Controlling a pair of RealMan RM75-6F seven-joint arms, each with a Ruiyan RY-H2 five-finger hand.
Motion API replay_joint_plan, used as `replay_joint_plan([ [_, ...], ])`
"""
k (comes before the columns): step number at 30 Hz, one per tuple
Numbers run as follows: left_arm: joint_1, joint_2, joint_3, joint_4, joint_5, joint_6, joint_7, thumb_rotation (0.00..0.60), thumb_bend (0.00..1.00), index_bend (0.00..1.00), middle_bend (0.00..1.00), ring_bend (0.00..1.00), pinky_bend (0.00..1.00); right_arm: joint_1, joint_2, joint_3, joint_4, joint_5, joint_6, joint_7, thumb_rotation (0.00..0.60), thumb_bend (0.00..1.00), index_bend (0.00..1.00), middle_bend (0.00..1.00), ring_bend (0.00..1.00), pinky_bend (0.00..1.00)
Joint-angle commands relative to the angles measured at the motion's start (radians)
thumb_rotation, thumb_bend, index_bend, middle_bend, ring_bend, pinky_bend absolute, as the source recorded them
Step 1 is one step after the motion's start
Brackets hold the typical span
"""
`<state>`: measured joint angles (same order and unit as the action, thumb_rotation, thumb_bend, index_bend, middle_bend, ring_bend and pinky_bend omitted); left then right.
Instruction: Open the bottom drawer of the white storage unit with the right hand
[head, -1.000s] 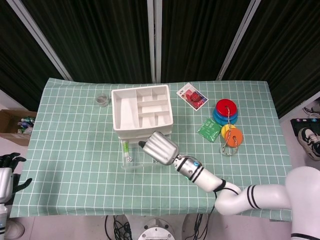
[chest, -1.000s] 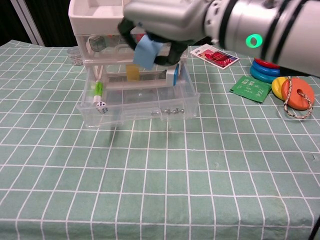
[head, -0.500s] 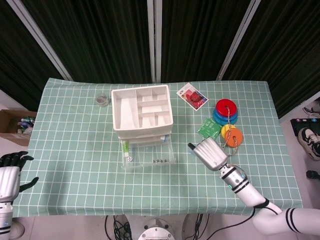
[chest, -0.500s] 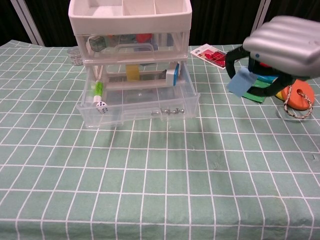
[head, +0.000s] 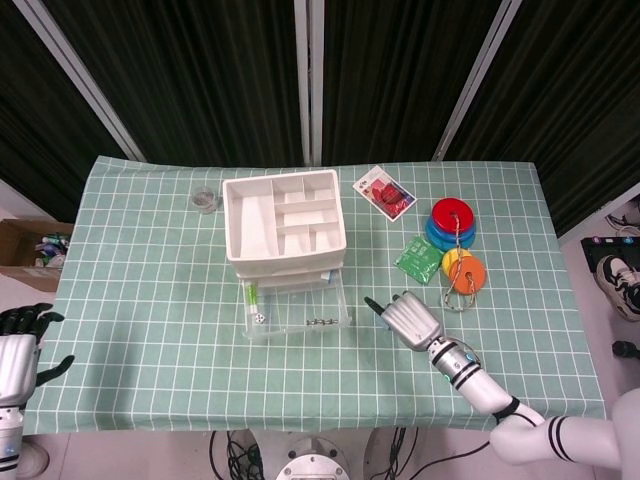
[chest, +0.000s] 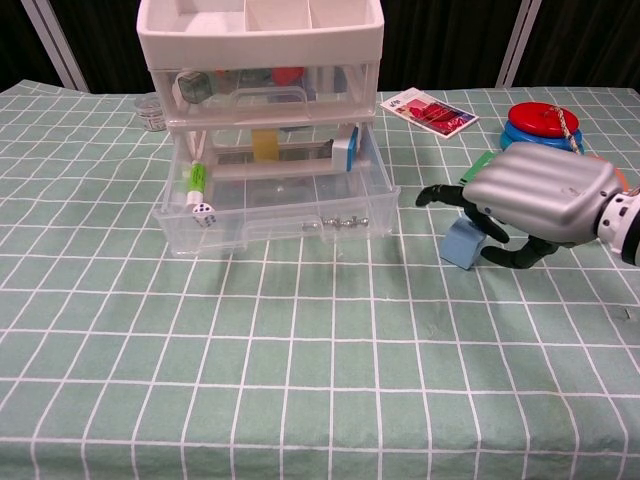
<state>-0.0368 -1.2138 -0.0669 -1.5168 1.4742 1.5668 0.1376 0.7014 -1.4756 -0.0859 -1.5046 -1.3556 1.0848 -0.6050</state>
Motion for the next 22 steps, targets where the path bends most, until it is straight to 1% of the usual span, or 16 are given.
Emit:
replay_joint_plan([
  [1, -0.005, -0.002, -0.001, 0.003, 0.002, -0.005, -0.001, 0.6, 0.02, 0.38, 0.25, 0.21, 0.21, -0.054, 0.067, 0.009, -0.077, -0.018, 0.089, -0.001, 0.6, 0.32, 0.0, 0.19, 0.1, 0.25],
  [4, -0.01, -0.006, -0.003, 0.008, 0.001, -0.012, -0.003, 0.6, 0.02, 0.37, 0.26, 0.21, 0.21, -0.119, 0.131, 0.01, -0.136, -0.048, 0.199, 0.027, 0.6, 0.32, 0.0, 0.16, 0.04, 0.2],
  [7, -0.017, -0.01, -0.004, 0.015, 0.001, -0.02, 0.008, 0.6, 0.03, 0.37, 0.26, 0.21, 0.21, -0.196, 0.193, 0.004, -0.179, -0.082, 0.317, 0.086, 0.6, 0.32, 0.0, 0.16, 0.04, 0.19],
  [12, -0.027, -0.019, -0.004, 0.02, -0.002, -0.035, 0.026, 0.6, 0.03, 0.37, 0.26, 0.21, 0.21, -0.331, 0.275, -0.025, -0.198, -0.146, 0.487, 0.211, 0.6, 0.32, 0.0, 0.16, 0.04, 0.17],
  [16, -0.032, -0.025, -0.004, 0.019, -0.001, -0.039, 0.045, 0.6, 0.03, 0.38, 0.26, 0.21, 0.21, -0.423, 0.294, -0.043, -0.177, -0.172, 0.58, 0.275, 0.6, 0.32, 0.0, 0.16, 0.04, 0.17],
  [19, -0.035, -0.03, -0.001, 0.016, 0.002, -0.041, 0.058, 0.6, 0.03, 0.38, 0.26, 0.21, 0.21, -0.48, 0.292, -0.05, -0.154, -0.181, 0.623, 0.325, 0.6, 0.32, 0.0, 0.16, 0.04, 0.17],
  [22, -0.038, -0.031, 0.002, 0.011, 0.004, -0.047, 0.067, 0.6, 0.02, 0.37, 0.25, 0.21, 0.21, -0.515, 0.29, -0.047, -0.135, -0.19, 0.639, 0.374, 0.6, 0.31, 0.0, 0.16, 0.04, 0.17],
])
